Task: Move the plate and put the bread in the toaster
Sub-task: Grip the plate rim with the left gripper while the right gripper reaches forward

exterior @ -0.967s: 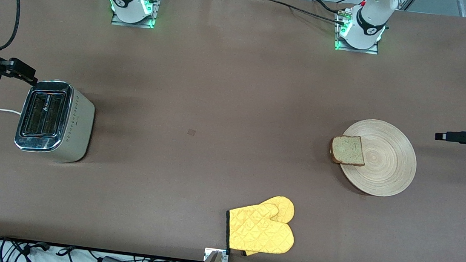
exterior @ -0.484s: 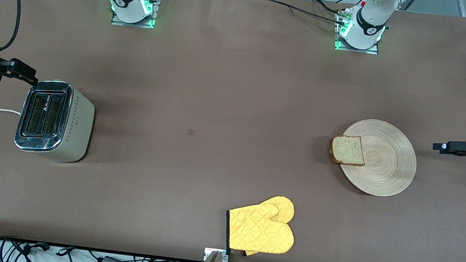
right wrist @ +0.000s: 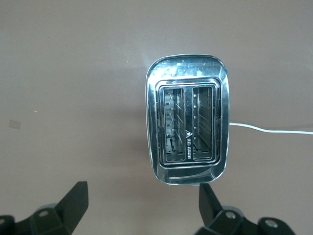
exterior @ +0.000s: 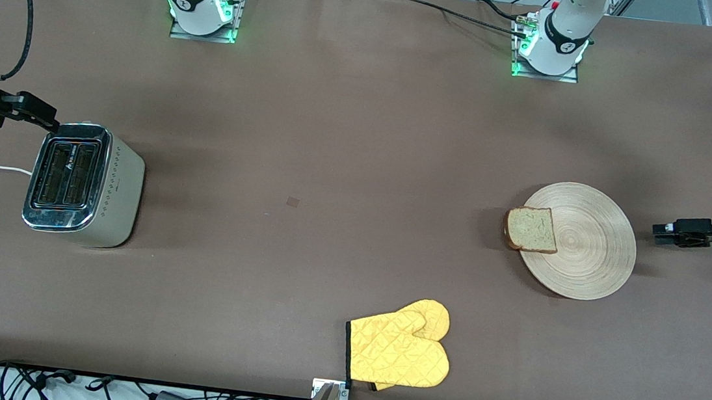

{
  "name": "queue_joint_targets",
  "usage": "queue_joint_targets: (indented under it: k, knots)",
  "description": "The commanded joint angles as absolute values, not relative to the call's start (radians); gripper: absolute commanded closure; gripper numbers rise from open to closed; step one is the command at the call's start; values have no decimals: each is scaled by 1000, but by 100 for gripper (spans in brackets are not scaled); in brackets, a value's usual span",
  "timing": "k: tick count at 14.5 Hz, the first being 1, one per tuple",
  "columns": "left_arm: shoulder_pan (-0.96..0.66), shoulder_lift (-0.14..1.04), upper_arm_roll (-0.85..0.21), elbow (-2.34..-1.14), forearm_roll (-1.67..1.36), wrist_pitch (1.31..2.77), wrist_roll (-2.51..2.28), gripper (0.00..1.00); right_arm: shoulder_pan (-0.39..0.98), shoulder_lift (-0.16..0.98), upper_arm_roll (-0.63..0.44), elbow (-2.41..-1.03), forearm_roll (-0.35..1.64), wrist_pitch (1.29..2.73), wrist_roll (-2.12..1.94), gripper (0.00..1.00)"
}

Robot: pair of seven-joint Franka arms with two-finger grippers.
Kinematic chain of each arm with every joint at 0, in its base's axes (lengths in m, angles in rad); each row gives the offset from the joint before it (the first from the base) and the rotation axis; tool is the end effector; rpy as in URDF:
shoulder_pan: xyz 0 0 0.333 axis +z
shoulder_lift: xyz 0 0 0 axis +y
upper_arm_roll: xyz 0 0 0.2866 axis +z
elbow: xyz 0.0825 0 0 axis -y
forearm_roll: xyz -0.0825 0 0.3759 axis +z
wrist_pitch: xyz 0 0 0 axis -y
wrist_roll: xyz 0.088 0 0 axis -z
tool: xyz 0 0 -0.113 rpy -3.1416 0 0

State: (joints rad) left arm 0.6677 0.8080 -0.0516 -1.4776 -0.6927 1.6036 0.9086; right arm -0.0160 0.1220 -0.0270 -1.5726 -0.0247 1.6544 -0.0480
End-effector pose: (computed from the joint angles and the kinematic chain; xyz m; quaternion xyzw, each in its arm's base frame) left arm 0.5422 0.3021 0.1664 0.8884 -0.0045 0.0044 0.4591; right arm 0.5827 -0.0269 0.5265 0.9997 0.0038 -0.0207 0.0130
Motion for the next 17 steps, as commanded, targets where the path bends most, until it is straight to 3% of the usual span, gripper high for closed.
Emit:
queue_joint_targets:
  k: [1, 3, 5, 6, 9, 12, 14, 17]
  knots:
    - [670, 870, -61, -1450, -753, 1604, 933, 3, -17, 117, -26, -1578, -18, 1660, -41, 0]
    - [664, 890, -61, -1451, -755, 1608, 933, 17, -15, 117, -26, -1578, -18, 1660, -41, 0]
    - [661, 907, -60, -1453, -753, 1611, 930, 41, -15, 117, -26, -1578, -18, 1660, -41, 0]
    - [663, 913, -61, -1454, -753, 1614, 925, 45, -15, 124, -26, -1578, -17, 1660, -41, 0]
    - [661, 925, -61, -1454, -749, 1617, 930, 71, -11, 144, -26, -1578, -20, 1654, -43, 0]
    - [663, 948, -61, -1453, -753, 1617, 922, 76, -2, 143, -26, -1578, -20, 1603, -55, 0]
    - [664, 945, -60, -1451, -746, 1615, 920, 88, 9, 156, -26, -1578, -18, 1605, -55, 0]
    - [664, 943, -61, -1451, -742, 1615, 919, 93, 69, 178, -25, -1577, -12, 1606, -52, 0]
